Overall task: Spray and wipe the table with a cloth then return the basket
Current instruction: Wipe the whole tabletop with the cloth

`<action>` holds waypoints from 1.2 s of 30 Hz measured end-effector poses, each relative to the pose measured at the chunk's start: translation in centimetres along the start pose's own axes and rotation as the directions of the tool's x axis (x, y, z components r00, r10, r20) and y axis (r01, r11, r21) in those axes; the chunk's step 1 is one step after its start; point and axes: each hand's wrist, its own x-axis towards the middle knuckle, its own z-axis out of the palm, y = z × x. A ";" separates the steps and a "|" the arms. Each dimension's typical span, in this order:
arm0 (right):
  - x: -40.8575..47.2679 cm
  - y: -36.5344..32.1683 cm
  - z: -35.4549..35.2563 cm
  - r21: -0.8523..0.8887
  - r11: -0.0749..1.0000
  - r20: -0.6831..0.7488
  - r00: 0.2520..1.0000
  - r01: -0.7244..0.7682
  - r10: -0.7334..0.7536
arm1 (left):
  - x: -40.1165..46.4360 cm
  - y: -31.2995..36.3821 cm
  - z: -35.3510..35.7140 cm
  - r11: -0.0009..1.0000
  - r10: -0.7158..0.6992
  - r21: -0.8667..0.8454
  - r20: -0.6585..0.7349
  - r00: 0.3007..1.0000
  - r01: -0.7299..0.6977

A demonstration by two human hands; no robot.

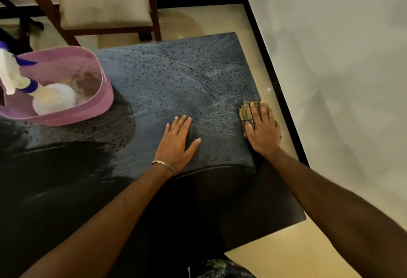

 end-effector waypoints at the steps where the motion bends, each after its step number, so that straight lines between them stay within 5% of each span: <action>1: 1.5 -0.6 -0.3 0.007 1.000 -0.007 1.000 0.007 -0.006 | 0.6 -0.3 -0.2 1.000 -0.001 0.002 -0.004 1.000 0.001; 14: 17.8 -6.9 -3.3 0.043 0.997 -0.058 0.997 0.062 -0.059 | 13.1 -3.2 -3.6 0.999 -0.016 -0.040 -0.113 0.994 0.011; 24: 28.0 -10.1 -4.9 0.037 0.991 -0.080 0.989 0.128 -0.125 | 20.3 -6.6 -5.8 0.992 0.080 0.112 -0.141 0.987 -0.065; 36: 27.5 -14.4 -3.9 -0.080 0.979 -0.107 0.975 0.187 -0.195 | 21.1 -7.5 -6.3 0.999 -0.004 0.051 -0.191 0.982 0.014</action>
